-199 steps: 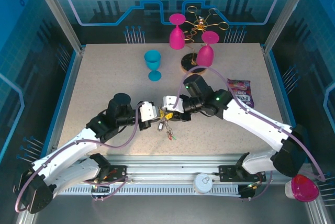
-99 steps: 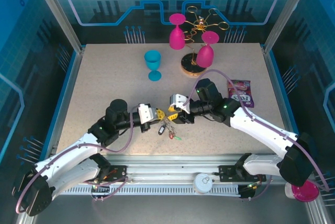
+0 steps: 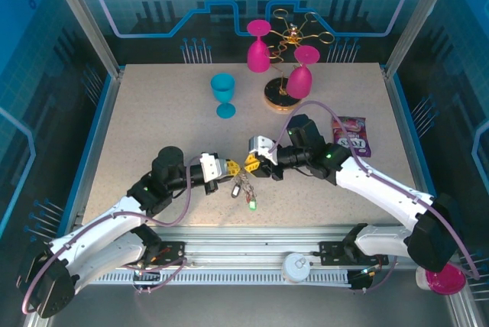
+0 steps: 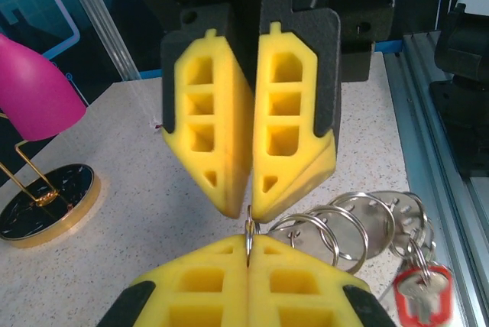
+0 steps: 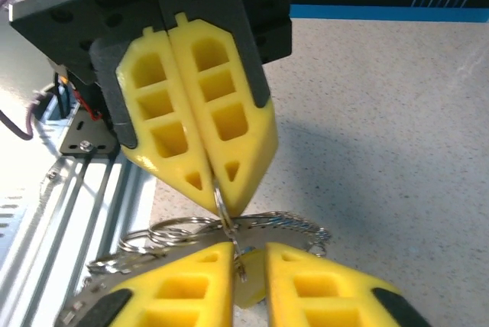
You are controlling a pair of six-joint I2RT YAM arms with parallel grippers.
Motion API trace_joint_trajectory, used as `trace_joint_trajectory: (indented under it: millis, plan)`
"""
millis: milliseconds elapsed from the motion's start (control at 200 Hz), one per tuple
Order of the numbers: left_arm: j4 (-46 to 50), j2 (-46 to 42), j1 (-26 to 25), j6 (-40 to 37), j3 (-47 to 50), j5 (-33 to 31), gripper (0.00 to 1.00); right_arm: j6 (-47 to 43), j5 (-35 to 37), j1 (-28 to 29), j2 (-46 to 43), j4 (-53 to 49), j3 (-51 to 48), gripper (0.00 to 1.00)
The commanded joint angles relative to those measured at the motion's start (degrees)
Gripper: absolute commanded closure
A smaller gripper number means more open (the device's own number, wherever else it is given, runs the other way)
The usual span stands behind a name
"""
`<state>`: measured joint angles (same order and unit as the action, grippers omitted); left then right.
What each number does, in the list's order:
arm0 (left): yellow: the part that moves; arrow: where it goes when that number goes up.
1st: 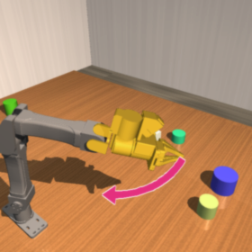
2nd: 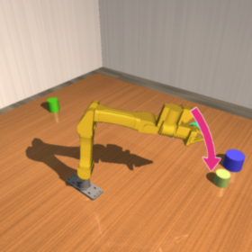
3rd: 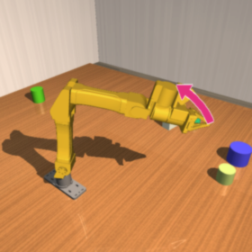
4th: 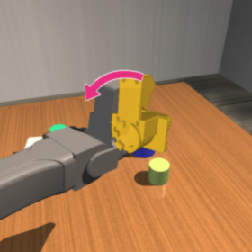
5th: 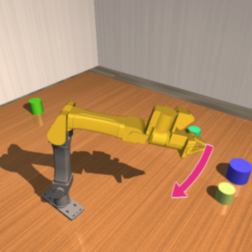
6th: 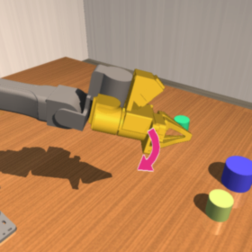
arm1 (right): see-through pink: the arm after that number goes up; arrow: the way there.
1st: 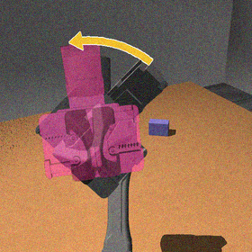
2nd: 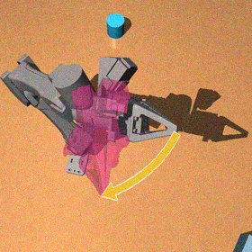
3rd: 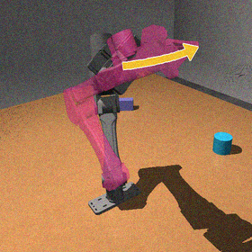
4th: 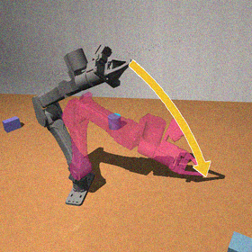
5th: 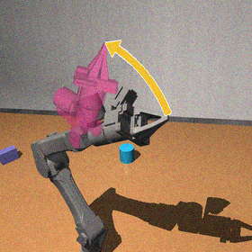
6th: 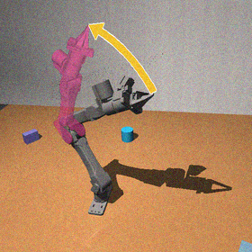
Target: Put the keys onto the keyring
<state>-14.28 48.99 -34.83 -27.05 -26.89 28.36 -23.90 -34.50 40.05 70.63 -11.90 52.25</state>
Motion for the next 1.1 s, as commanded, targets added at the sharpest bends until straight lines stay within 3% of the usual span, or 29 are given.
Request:
trace_joint_trajectory:
  millis: [0,185,385,585,725,836,1096]
  plan:
    - [-3.81,-0.66,-0.07,0.11,0.09,2.08,1.00,-0.43,-3.94,-0.50,-0.07,0.81,-0.75,0.88]
    - [-4.38,-0.62,-0.12,0.39,0.00,2.20,1.00,-1.26,-4.52,-0.68,0.00,-0.23,-0.92,1.00]
    - [-8.41,-1.00,0.01,2.96,0.35,4.00,1.00,-0.19,-1.53,-1.39,2.34,-1.16,-0.69,1.00]
    - [-15.16,0.26,-0.02,6.42,0.87,5.45,1.00,2.57,-6.48,-0.70,4.46,1.29,0.35,1.00]
    - [-13.89,0.57,0.10,5.28,1.41,4.84,1.00,4.28,-5.09,-1.19,0.63,6.61,-1.54,0.82]
    - [-12.98,1.29,0.07,4.64,1.84,4.83,1.00,4.12,-3.75,-1.40,-2.16,9.87,-4.65,0.75]
    - [-14.57,2.69,0.08,5.26,1.76,5.01,1.00,2.55,-4.91,-0.90,-1.84,11.28,-4.86,0.73]
